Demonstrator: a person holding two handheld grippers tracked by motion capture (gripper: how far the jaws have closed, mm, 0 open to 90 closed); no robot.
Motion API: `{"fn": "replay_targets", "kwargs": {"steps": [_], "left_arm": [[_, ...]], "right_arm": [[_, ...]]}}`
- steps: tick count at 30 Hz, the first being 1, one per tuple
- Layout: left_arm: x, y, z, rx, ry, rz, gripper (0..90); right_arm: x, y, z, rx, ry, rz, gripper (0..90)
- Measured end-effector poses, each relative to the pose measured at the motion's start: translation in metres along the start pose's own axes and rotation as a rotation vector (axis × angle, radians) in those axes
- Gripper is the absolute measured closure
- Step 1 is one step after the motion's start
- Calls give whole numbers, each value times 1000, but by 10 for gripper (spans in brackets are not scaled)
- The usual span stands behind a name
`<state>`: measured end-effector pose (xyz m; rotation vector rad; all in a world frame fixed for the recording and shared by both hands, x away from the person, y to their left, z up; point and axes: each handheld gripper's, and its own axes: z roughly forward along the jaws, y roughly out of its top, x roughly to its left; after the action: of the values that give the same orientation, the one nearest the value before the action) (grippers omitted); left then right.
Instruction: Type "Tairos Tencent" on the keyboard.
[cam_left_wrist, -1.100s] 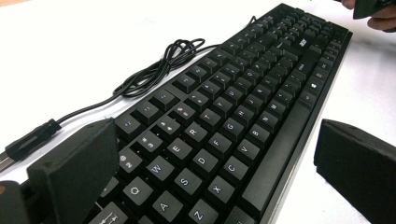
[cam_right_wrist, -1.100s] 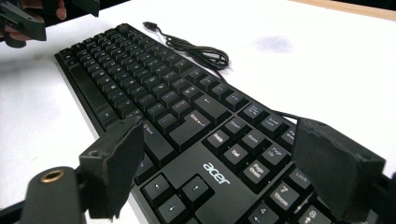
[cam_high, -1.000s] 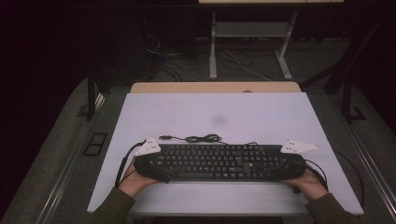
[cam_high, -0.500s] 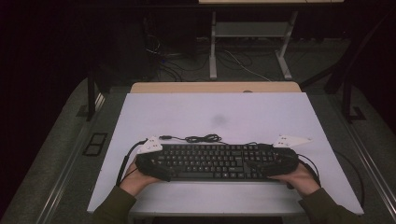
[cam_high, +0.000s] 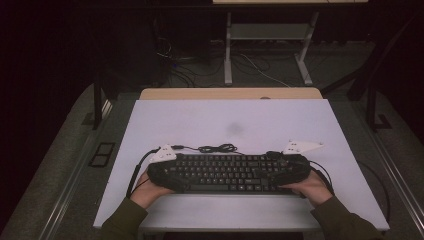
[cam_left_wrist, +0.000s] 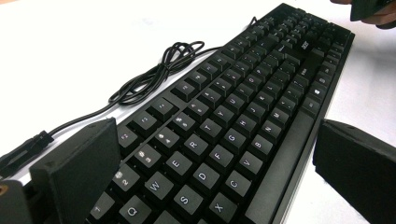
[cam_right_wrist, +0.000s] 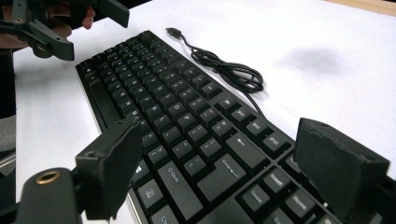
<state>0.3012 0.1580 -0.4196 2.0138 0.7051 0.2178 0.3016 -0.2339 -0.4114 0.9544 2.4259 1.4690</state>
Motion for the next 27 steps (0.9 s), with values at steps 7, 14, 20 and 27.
{"fn": "replay_targets", "kwargs": {"steps": [7,14,20,27], "left_arm": [[0,2,3,5,0,7,1],[0,4,8,10,-3,16,1],[0,5,10,14,-3,18,1],[0,5,11,13,-2,18,1]], "right_arm": [[0,6,9,2,21,-1,212],[3,9,16,9,51,-7,329],[6,7,23,37,84,-23,508],[9,5,26,63,101,-39,697]]}}
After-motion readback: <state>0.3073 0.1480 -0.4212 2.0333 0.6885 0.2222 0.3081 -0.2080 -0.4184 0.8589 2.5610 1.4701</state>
